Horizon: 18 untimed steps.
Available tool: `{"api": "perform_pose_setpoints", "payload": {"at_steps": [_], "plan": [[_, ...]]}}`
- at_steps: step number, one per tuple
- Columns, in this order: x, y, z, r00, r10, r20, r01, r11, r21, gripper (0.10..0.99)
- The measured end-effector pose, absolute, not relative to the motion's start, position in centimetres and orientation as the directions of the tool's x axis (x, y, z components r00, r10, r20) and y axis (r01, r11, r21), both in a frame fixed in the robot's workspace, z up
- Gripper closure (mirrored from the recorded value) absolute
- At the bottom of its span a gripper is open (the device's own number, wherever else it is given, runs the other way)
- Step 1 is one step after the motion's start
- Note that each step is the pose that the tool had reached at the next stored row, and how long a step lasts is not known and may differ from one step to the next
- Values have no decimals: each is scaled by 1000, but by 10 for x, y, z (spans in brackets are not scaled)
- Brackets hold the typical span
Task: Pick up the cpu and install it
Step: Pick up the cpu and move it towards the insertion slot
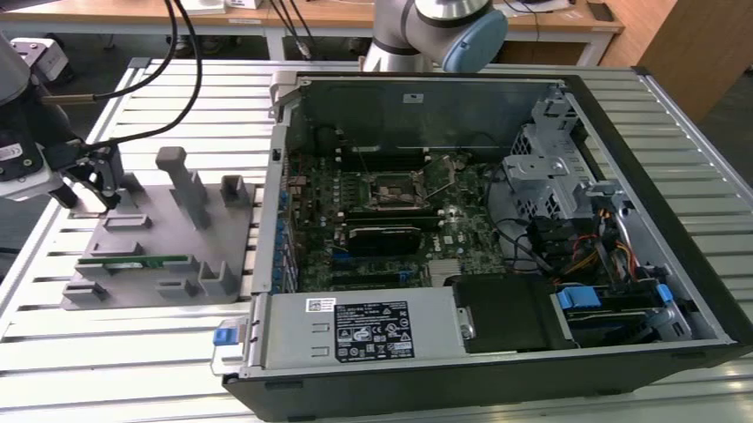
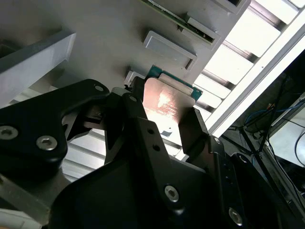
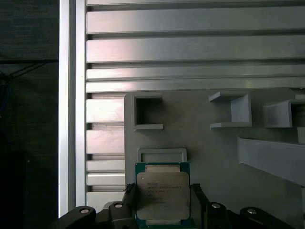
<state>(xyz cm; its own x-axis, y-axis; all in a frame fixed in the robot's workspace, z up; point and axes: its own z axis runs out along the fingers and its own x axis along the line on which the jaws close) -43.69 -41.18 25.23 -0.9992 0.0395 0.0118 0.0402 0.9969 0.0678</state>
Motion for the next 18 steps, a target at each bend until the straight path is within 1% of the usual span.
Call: {"api": "perform_pose_setpoints", "payload": {"at_steps": [18], "plan": [[-437, -412, 263, -999, 39, 12, 40, 997, 68, 549]]}}
